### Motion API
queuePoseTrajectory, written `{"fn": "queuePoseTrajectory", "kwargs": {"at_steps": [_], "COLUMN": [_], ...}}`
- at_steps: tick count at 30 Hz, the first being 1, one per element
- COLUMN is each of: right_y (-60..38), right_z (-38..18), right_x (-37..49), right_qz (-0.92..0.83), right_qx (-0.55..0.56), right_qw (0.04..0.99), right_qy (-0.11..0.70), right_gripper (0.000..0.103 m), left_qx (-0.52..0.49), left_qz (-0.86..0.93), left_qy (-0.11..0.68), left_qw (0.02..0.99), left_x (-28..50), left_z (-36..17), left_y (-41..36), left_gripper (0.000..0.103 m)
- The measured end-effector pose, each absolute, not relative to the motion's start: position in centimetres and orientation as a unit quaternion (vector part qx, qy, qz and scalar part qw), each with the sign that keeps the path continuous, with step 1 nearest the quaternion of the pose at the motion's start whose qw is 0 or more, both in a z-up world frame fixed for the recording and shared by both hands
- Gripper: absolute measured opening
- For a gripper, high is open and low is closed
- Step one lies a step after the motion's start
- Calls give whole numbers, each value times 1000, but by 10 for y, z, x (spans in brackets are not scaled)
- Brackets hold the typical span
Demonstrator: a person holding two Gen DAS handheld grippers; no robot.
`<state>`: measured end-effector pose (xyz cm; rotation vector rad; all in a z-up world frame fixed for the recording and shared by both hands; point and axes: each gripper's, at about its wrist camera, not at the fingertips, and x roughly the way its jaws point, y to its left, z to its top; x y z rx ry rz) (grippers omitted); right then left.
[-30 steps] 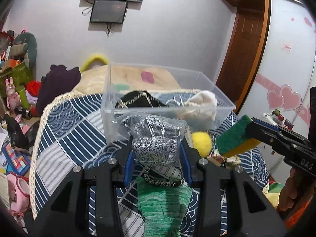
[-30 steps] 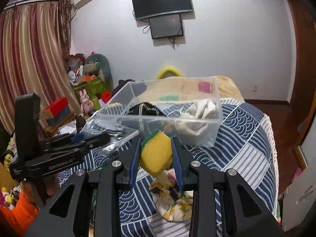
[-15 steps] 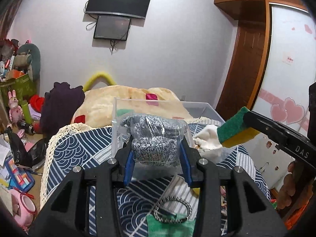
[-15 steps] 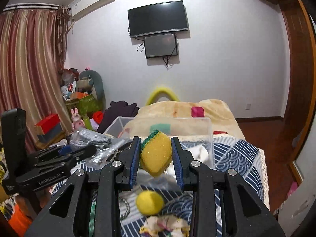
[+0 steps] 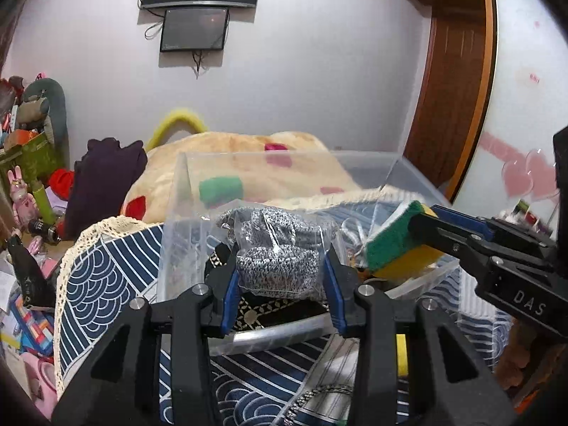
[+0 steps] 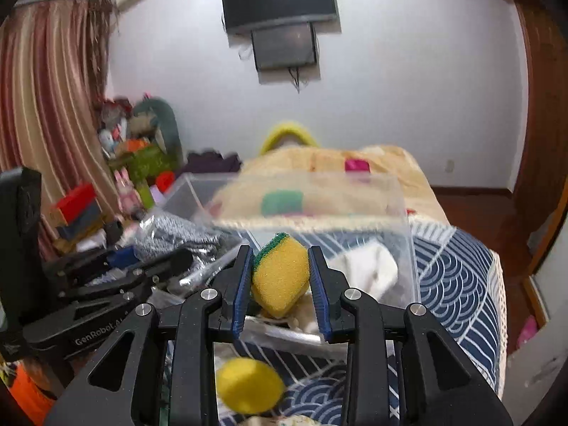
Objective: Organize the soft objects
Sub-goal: 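Release the foil pouch and sponge into the clear box with both tools, then grasp the beaded bracelet with the left tool while the right tool grasps the yellow ball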
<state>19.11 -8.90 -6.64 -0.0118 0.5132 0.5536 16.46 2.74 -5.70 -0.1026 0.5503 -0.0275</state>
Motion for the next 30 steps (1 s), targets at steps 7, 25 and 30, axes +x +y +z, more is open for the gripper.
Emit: {"fn": "queuePoseTrajectory", "kwargs": {"at_steps": [7,25,30], "right_y": [-88,-111,-108], "right_z": [-71,-53,-65], "right_x": [188,147,142], "right_qz": [244,247,255], "right_qx": [-44,-28,-33], "right_qw": [931,940,934], "right_qy": [268,234,247], "right_gripper": [59,81,81], "left_qx": [-47,-65,-69], "left_qz": [-13,-6,-21], "left_qy": [279,275,295], "left_qw": [959,959,953], "left_x": [165,113,103], "left_z": [-59,-49,-68], "left_y": [29,36,34], "left_gripper": [55,100,100]}}
